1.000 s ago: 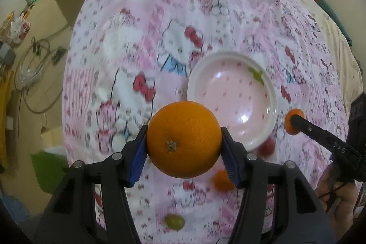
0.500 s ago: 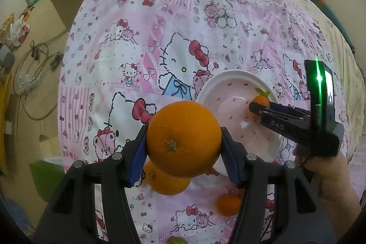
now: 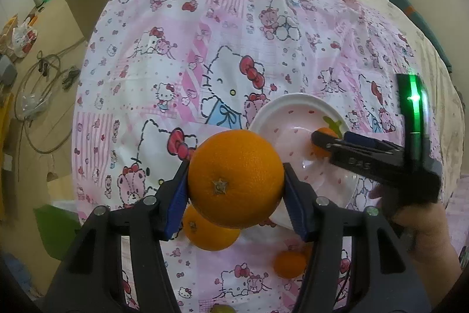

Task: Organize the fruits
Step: 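Carry the large orange toward the plate with the left gripper while the right gripper places a mandarin on it, then lower the large orange onto the plate and open the left gripper, then grasp the second large orange with the left gripper, then grasp the red cherry tomato with the right gripper while the left gripper carries the orange, then place the orange on the plate with the left gripper while the right gripper places the tomato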

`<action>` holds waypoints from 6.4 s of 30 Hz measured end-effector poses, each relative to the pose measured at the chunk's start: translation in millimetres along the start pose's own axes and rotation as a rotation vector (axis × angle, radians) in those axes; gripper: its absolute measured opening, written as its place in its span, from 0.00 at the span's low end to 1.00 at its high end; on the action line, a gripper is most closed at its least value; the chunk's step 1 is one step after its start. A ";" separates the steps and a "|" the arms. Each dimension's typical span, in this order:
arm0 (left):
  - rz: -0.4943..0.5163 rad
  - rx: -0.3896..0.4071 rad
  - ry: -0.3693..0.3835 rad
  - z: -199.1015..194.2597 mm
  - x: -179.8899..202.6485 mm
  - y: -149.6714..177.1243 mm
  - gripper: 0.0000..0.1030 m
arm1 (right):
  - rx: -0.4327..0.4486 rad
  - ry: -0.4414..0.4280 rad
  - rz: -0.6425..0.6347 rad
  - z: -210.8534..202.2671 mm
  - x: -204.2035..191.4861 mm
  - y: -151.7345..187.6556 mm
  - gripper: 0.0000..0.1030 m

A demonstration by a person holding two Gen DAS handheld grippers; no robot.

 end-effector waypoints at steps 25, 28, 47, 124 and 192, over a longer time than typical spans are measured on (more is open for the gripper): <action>0.128 -0.044 0.056 80.0 65.5 -33.4 0.54 | 0.127 -0.123 0.363 -81.3 87.7 84.7 0.83; 0.132 -0.065 0.049 92.6 68.9 -33.4 0.54 | 0.132 -0.152 0.383 -80.9 90.9 78.4 0.83; 0.186 -0.158 0.009 123.5 78.4 -15.3 0.59 | 0.103 -0.201 0.432 -73.0 95.3 78.7 0.83; -0.004 -0.048 -0.097 61.7 -21.4 75.8 0.54 | 0.095 -0.223 0.335 -81.7 41.9 139.7 0.83; 0.307 0.006 -0.196 84.4 67.5 35.6 0.53 | 0.203 -0.168 0.114 -91.1 52.3 40.4 0.32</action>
Point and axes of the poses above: each gripper's, at about its wrist camera, not at the fingertips, and z roughly the way its jaws point, x to its right, y to its underside, the point moved 7 cm from there along z, roughly the way its jaws point
